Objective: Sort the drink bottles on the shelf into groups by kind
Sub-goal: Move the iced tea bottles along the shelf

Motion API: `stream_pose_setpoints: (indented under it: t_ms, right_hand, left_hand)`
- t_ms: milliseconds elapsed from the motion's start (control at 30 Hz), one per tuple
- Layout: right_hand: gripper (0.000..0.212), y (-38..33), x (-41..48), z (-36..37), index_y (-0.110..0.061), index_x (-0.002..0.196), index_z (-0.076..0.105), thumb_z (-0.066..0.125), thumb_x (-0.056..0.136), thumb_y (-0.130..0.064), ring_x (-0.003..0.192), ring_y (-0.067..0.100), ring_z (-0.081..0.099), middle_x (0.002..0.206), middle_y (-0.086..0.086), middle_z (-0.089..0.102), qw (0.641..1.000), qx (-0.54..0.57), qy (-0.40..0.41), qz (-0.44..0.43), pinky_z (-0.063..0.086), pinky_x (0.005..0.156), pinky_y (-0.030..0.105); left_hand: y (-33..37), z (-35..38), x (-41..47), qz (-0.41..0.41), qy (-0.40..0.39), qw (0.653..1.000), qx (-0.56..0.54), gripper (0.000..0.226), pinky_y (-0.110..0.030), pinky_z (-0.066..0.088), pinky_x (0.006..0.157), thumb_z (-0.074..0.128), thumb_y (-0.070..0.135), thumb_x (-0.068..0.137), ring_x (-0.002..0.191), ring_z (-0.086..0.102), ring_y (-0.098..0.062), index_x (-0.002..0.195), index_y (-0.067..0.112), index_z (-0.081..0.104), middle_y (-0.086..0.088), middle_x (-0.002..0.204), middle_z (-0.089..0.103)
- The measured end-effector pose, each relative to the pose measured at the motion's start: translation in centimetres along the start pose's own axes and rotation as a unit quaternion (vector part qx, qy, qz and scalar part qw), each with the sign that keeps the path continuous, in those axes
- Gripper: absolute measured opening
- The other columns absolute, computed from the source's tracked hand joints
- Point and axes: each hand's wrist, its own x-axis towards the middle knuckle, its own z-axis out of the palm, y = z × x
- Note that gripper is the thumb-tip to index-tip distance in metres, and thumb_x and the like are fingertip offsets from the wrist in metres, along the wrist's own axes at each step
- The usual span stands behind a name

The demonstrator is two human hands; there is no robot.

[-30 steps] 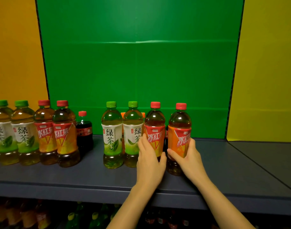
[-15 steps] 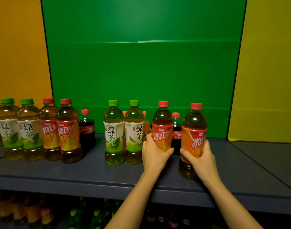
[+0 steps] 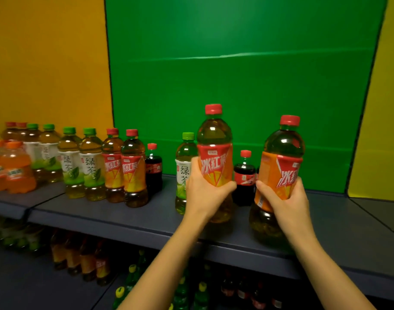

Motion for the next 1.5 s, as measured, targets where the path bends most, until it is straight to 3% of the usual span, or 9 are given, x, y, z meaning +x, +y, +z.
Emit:
stream_pose_setpoints:
  t_ms: [133, 300, 433, 533, 667, 933, 1067, 1233, 1500]
  right_hand:
    - [0.048, -1.4, -0.6, 4.7, -0.023, 0.111, 0.047, 0.075, 0.071, -0.025, 0.090, 0.013, 0.059, 0.101, -0.003, 0.060, 0.998, 0.031, -0.055, -0.007, 0.045, 0.083, 0.031]
    - [0.051, -2.2, -2.8, 11.8, -0.025, 0.114, 0.047, 0.075, 0.071, -0.027, 0.090, 0.008, 0.059, 0.099, -0.009, 0.060, 0.990, 0.069, -0.123, 0.002, 0.045, 0.080, 0.026]
    - [0.052, -2.9, -5.1, 17.5, -0.025, 0.112, 0.047, 0.076, 0.069, -0.030, 0.091, 0.010, 0.059, 0.102, -0.006, 0.060, 0.983, 0.080, -0.164, 0.008, 0.046, 0.082, 0.029]
    - [0.052, -3.8, -7.1, 22.0, -0.024, 0.112, 0.046, 0.076, 0.070, -0.028, 0.090, 0.012, 0.058, 0.103, -0.005, 0.059, 0.979, 0.091, -0.182, 0.004, 0.043, 0.074, 0.021]
    - [0.057, -5.7, -10.1, 28.4, -0.020, 0.120, 0.046, 0.075, 0.071, -0.025, 0.086, -0.001, 0.055, 0.105, -0.004, 0.058, 0.972, 0.114, -0.203, 0.013, 0.039, 0.068, 0.011]
    - [0.060, -8.4, -16.2, 41.2, -0.025, 0.120, 0.044, 0.076, 0.070, -0.031, 0.093, 0.007, 0.057, 0.105, -0.007, 0.058, 0.960, 0.141, -0.240, 0.038, 0.045, 0.080, 0.025]
    - [0.052, -9.6, -18.3, 47.1, -0.029, 0.110, 0.042, 0.076, 0.071, -0.029, 0.087, -0.003, 0.054, 0.097, -0.015, 0.055, 0.950, 0.145, -0.274, 0.039, 0.041, 0.067, 0.013]
    - [0.062, -10.0, -19.3, 53.6, -0.025, 0.122, 0.043, 0.076, 0.069, -0.034, 0.094, 0.005, 0.058, 0.106, -0.008, 0.058, 0.943, 0.144, -0.298, 0.032, 0.042, 0.069, 0.013]
    - [0.065, -9.3, -18.4, 64.4, -0.028, 0.123, 0.040, 0.075, 0.069, -0.037, 0.092, -0.001, 0.055, 0.108, -0.010, 0.056, 0.941, 0.150, -0.304, 0.017, 0.040, 0.068, 0.010]
  left_hand:
    - [0.7, -7.1, 1.0, 0.005, 0.040, 0.999, 0.036, 0.057, -0.019, 0.046, 0.079, 0.083, 0.016, 0.061, 0.089, 0.054, 0.001, 0.095, 0.034, 0.041, 0.016, 0.093, 0.054]
    - [-0.3, -16.1, 0.6, -0.009, 0.108, 0.991, 0.084, 0.063, -0.023, 0.047, 0.079, 0.083, 0.016, 0.062, 0.095, 0.058, -0.014, 0.111, 0.020, 0.044, 0.000, 0.104, 0.059]
    - [-1.7, -22.9, -0.6, -0.028, 0.149, 0.982, 0.112, 0.069, -0.029, 0.048, 0.084, 0.085, 0.021, 0.059, 0.097, 0.057, -0.008, 0.113, 0.026, 0.043, 0.009, 0.102, 0.059]
    - [-3.0, -28.1, -1.5, -0.048, 0.171, 0.975, 0.131, 0.065, -0.034, 0.050, 0.085, 0.084, 0.019, 0.062, 0.096, 0.058, -0.012, 0.112, 0.026, 0.043, 0.006, 0.102, 0.059]
    - [-4.5, -35.5, -2.3, -0.066, 0.190, 0.966, 0.162, 0.066, -0.032, 0.049, 0.079, 0.085, 0.022, 0.060, 0.093, 0.058, -0.011, 0.111, 0.029, 0.042, 0.010, 0.099, 0.058]
    - [-6.7, -49.5, -3.9, -0.083, 0.208, 0.951, 0.214, 0.056, -0.025, 0.047, 0.067, 0.084, 0.017, 0.062, 0.087, 0.059, -0.015, 0.102, 0.025, 0.045, 0.002, 0.094, 0.060]
    - [-7.7, -55.0, -4.1, -0.093, 0.226, 0.941, 0.234, 0.062, -0.031, 0.049, 0.073, 0.083, 0.034, 0.053, 0.087, 0.059, -0.013, 0.103, 0.030, 0.047, 0.002, 0.096, 0.061]
    - [-9.8, -59.8, -2.8, -0.096, 0.250, 0.930, 0.251, 0.060, -0.024, 0.045, 0.068, 0.083, 0.016, 0.062, 0.088, 0.058, -0.011, 0.107, 0.023, 0.044, 0.005, 0.094, 0.058]
    - [-15.8, -66.9, 2.9, -0.081, 0.245, 0.933, 0.253, 0.064, -0.023, 0.045, 0.070, 0.085, 0.027, 0.061, 0.088, 0.055, -0.005, 0.108, 0.028, 0.041, 0.011, 0.096, 0.055]
